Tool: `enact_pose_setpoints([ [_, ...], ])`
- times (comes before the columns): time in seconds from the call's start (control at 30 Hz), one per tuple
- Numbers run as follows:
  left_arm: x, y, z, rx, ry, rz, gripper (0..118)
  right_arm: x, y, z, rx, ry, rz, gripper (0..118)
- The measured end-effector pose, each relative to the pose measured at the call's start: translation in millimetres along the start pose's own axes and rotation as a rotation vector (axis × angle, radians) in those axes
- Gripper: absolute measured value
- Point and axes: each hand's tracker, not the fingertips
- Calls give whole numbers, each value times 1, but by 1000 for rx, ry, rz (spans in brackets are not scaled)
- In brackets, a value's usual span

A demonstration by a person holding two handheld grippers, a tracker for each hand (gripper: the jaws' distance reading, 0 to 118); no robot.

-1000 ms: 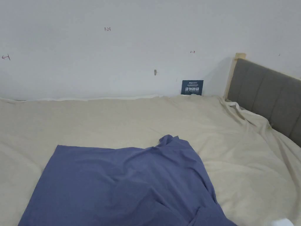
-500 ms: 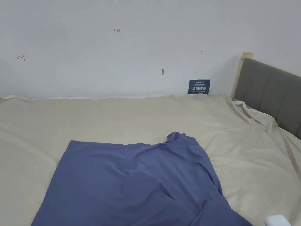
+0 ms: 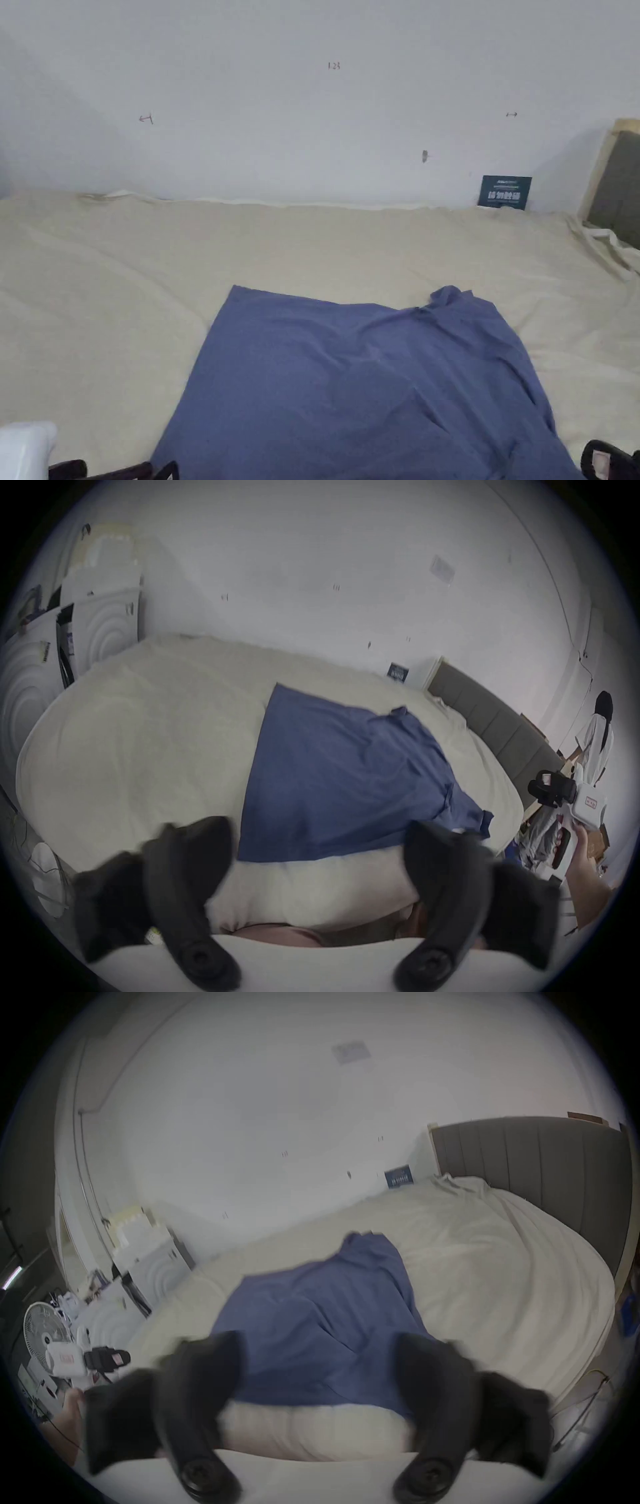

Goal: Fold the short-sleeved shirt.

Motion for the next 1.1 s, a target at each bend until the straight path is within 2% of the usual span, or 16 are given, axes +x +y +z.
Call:
enact_pose_setpoints([
  [0.03,2,-3,4,32,14,3,23,-4,-2,-1,16,-4,4,23],
  [0.07,2,-6,6,55,42,5,0,-10,-3,-3,1,-5,11,0],
  [0.13,0,-6,15,58,71,12,0,-15,-5,-7,-9,-54,52,0],
  [0.2,-15,-9,10,46,56,17,0,-13,-5,-9,-36,18,57,0],
  [0.3,-20,-5,2,30,112,-9,0,-21,-3,-11,-41,8,72,0],
  [0.37,-32,2,-19,-91,116,11,0,-21,-3,-15,-57,6,81,0],
  [0.47,-57,1,-74,-316,84,114,0,-22,-7,-26,-104,25,92,0],
  [0.53,-70,-7,-104,-399,86,125,0,-22,-12,-32,-147,30,104,0],
  [0.6,-73,-15,-127,-440,150,74,0,-23,-18,-36,-175,45,114,0],
  [0.63,-74,-17,-135,-443,164,54,2,-23,-20,-37,-186,53,117,0],
  [0.67,-76,-18,-142,-435,165,55,22,-24,-24,-38,-200,58,123,0],
  [0.7,-79,-19,-149,-432,175,62,72,-24,-26,-39,-209,59,130,0],
  [0.73,-81,-21,-156,-445,180,68,102,-24,-28,-40,-221,60,139,0],
  [0.77,-81,-23,-160,-459,156,77,114,-24,-29,-42,-234,57,143,0],
  [0.9,-74,-27,-174,-496,172,63,115,-20,-34,-49,-284,72,88,0],
  [1.1,-71,-23,-180,-549,199,-15,113,-24,-38,-55,-309,65,50,0],
])
